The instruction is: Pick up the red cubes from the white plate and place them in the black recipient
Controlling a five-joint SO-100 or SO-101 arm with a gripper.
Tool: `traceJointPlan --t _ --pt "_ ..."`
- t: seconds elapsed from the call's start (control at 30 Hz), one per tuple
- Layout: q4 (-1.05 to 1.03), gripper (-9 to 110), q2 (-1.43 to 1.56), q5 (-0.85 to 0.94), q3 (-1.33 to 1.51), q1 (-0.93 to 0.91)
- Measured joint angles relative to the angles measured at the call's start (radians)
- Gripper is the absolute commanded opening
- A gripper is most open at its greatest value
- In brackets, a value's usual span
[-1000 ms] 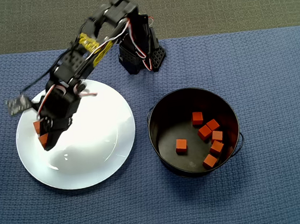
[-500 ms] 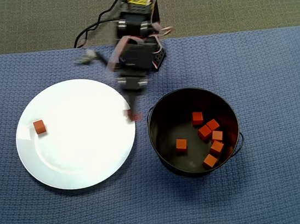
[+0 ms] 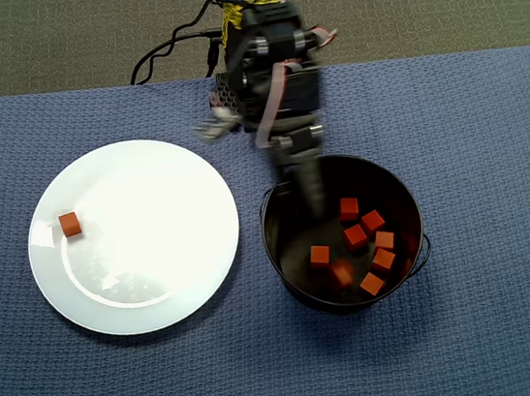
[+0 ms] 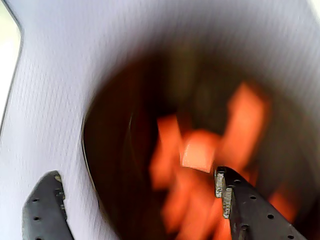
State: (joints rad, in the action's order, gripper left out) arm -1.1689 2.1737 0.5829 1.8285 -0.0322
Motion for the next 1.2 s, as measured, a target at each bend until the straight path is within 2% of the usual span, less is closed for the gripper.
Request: traceJointPlan --t 0.27,0.4,0.5,0.73,1.2 --pt "0.405 30 -0.123 0.673 0.172 -0.611" --pt "0.652 31 -0.212 0.933 0.285 -0.779" --pt "0.798 30 -0.273 1.051 0.342 -0.853" --pt "1.077 30 -0.434 1.201 0.387 -0.959" --pt "1.215 30 -0.687 1.239 0.376 -1.068"
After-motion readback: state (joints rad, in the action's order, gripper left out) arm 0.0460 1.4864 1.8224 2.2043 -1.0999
